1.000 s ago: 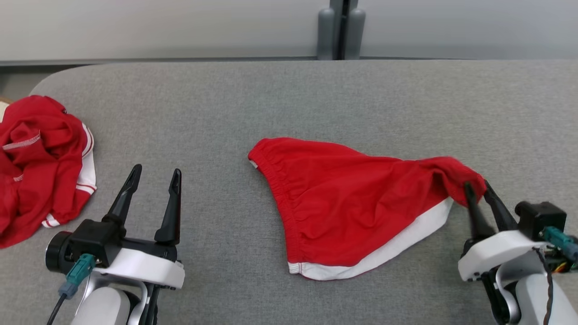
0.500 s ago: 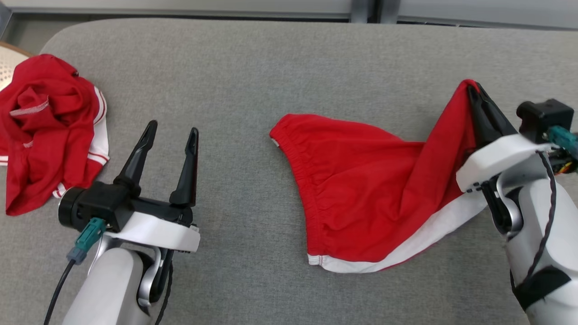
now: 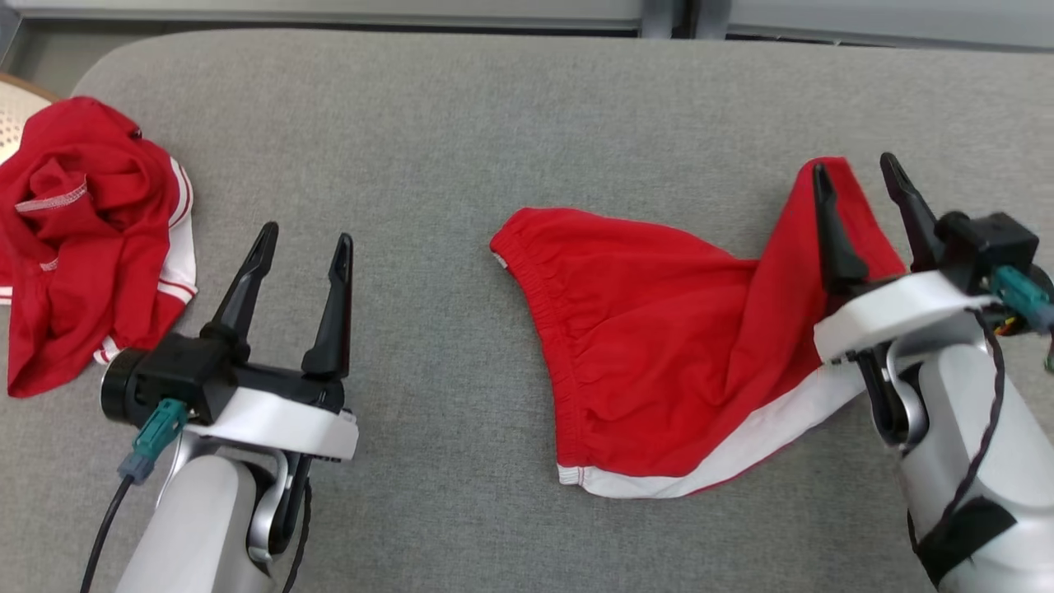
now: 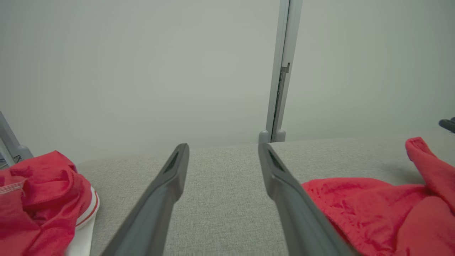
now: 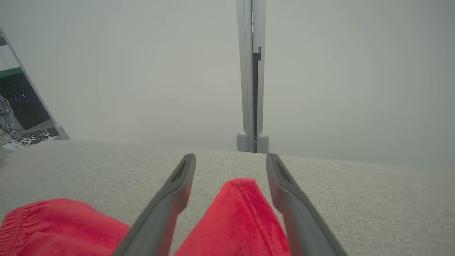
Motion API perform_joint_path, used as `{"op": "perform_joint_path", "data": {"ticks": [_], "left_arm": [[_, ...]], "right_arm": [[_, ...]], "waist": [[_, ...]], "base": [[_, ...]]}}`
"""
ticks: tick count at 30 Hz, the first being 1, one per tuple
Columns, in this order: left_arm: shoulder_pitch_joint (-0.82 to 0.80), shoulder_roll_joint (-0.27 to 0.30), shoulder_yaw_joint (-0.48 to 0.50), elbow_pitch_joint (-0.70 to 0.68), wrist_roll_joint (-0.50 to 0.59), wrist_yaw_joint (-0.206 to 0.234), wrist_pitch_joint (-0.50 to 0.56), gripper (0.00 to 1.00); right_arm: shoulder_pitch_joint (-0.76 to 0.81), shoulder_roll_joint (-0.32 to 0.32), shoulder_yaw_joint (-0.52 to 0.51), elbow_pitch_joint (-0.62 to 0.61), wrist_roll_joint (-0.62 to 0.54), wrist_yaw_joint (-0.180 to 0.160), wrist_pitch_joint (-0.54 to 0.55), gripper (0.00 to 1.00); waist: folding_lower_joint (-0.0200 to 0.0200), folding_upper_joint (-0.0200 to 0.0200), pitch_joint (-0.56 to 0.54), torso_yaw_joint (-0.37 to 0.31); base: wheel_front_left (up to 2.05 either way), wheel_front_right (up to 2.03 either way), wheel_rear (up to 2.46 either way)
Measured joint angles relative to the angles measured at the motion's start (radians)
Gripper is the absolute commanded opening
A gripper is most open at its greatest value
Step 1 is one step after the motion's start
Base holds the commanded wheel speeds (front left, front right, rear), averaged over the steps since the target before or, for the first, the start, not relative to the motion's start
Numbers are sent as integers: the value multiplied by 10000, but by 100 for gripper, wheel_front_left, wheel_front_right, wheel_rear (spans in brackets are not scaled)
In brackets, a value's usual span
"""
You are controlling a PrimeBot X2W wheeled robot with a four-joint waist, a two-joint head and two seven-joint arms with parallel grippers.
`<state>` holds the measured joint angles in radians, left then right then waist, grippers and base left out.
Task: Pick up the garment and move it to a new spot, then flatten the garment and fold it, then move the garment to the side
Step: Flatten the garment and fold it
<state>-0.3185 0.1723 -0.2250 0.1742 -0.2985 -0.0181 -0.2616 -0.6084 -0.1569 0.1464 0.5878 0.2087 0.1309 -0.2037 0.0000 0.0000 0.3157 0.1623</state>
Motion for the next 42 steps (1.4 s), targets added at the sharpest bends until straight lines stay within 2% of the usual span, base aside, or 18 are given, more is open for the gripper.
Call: {"op": "perform_joint_path", "data": {"ticks": [6,18,26,36,40,42], "left_arm": [[756,71,403,50,130,25,0,100],[2460,261,548,-165,234,211,6,100],[2746,334,497,-282,222,326,213,100],[2756,405,336,-437,222,355,303,100],[2711,376,-44,-487,221,69,474,100],[2672,293,-385,-458,157,-228,635,100]], "right_arm": [[1752,69,-322,-2046,-92,0,-182,100],[5026,556,-1068,-4700,-351,-2,1156,100],[5646,660,-901,-5417,-437,-2,1768,100],[5818,738,-972,-5691,-428,-2,1919,100],[5824,752,-1005,-5706,-428,-2,1923,100],[5825,763,-989,-5710,-428,-2,1950,100]], "waist": [[0,0,-731,-407],[0,1,-2001,-969],[0,0,-2361,-1141],[0,0,-2403,-1112],[0,0,-2398,-1067],[0,1,-2378,-1054]], "base": [[0,0,0],[0,0,0],[0,0,0],[0,0,0],[0,0,0],[0,0,0]]}}
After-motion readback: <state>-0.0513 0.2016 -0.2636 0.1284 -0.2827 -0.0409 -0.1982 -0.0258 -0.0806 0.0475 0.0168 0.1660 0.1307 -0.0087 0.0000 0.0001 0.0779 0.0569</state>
